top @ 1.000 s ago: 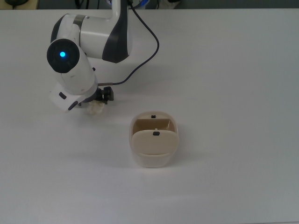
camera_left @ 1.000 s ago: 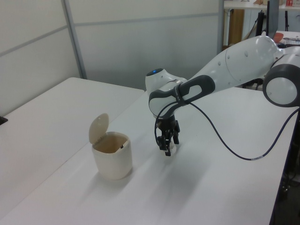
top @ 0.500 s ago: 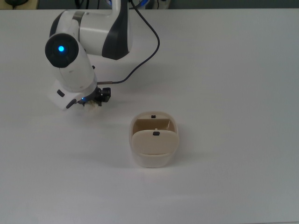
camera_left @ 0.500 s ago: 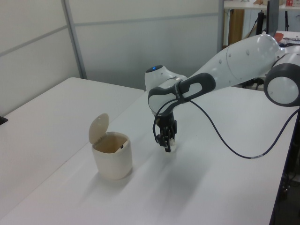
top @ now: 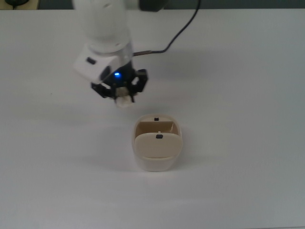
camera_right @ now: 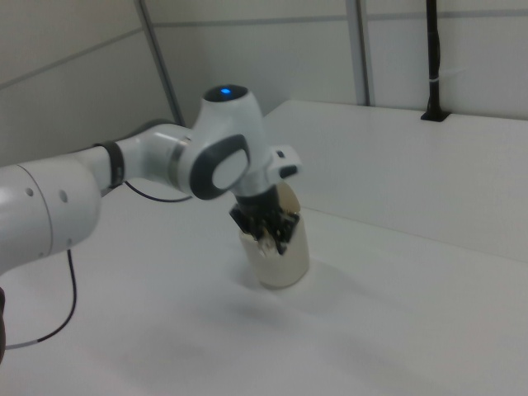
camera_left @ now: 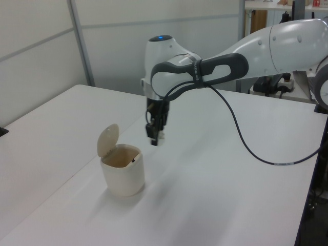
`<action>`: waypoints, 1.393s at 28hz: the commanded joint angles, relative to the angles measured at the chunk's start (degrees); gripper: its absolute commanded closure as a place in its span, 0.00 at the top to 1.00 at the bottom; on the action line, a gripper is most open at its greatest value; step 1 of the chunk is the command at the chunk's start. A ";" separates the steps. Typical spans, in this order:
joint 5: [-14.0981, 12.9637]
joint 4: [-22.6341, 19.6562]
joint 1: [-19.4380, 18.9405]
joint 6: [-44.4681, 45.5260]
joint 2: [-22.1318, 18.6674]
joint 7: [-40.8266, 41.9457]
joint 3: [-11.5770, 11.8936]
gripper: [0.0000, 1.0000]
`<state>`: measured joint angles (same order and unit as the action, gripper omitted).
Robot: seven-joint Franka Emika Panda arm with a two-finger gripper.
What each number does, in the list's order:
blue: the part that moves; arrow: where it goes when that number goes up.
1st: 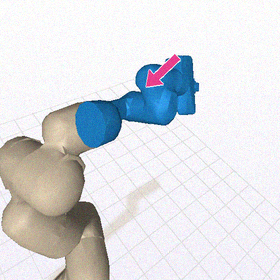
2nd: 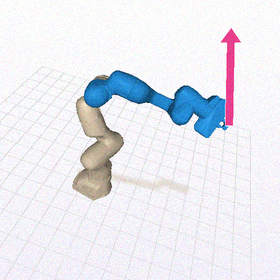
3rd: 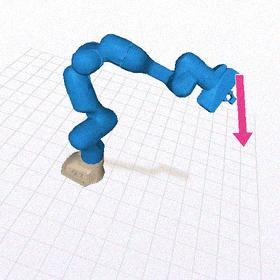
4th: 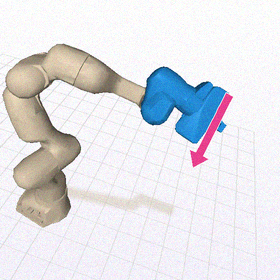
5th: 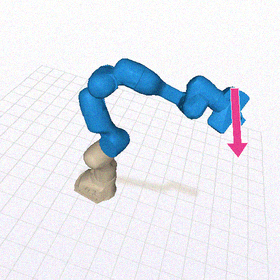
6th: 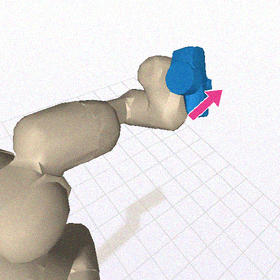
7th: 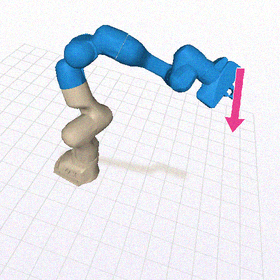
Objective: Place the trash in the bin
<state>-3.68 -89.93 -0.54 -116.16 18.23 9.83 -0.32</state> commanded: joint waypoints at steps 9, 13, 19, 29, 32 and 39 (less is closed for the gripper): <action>0.26 0.20 -5.17 -19.80 3.83 -5.96 0.24 0.37; 0.26 0.20 -5.17 -20.77 4.71 -5.96 0.41 0.55; 0.26 0.02 -5.26 -20.42 4.36 -6.23 0.41 1.00; 0.08 -0.07 -5.17 -10.16 2.52 -7.45 0.76 1.00; 0.17 0.11 -5.08 -3.65 1.29 -7.90 0.94 1.00; 2.27 1.95 -4.64 12.85 -4.59 -8.86 1.11 1.00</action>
<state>-3.30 -88.42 -5.28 -112.78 18.89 2.92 0.36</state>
